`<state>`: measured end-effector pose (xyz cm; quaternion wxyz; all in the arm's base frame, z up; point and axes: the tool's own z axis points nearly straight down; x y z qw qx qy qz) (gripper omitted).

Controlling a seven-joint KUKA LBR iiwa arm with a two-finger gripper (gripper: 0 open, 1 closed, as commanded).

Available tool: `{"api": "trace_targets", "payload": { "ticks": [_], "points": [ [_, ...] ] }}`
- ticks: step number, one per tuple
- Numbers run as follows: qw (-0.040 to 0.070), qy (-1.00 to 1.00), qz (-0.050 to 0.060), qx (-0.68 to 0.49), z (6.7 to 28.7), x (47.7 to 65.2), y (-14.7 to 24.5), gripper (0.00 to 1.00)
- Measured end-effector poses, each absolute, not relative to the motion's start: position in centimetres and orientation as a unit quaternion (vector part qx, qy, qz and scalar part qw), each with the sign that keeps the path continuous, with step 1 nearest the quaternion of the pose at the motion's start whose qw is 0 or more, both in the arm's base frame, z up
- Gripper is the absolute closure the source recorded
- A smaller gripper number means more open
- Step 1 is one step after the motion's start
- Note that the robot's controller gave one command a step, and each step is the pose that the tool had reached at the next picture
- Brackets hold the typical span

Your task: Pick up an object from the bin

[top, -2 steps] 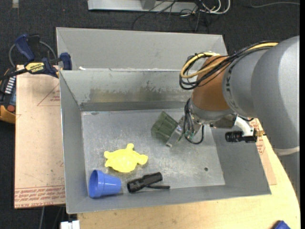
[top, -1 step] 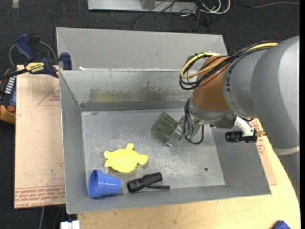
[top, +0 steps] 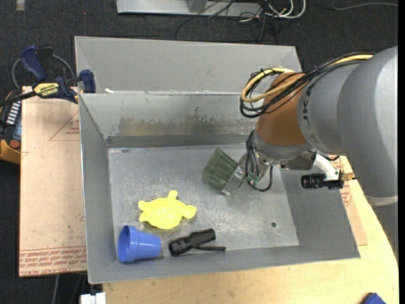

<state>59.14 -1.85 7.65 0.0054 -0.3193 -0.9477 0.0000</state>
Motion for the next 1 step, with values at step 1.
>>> {"api": "trace_targets", "payload": {
  "ticks": [1],
  "points": [
    [0.003, -0.948, -0.001, -0.319, 10.55, 59.24, -1.84, 1.0]
  ]
}}
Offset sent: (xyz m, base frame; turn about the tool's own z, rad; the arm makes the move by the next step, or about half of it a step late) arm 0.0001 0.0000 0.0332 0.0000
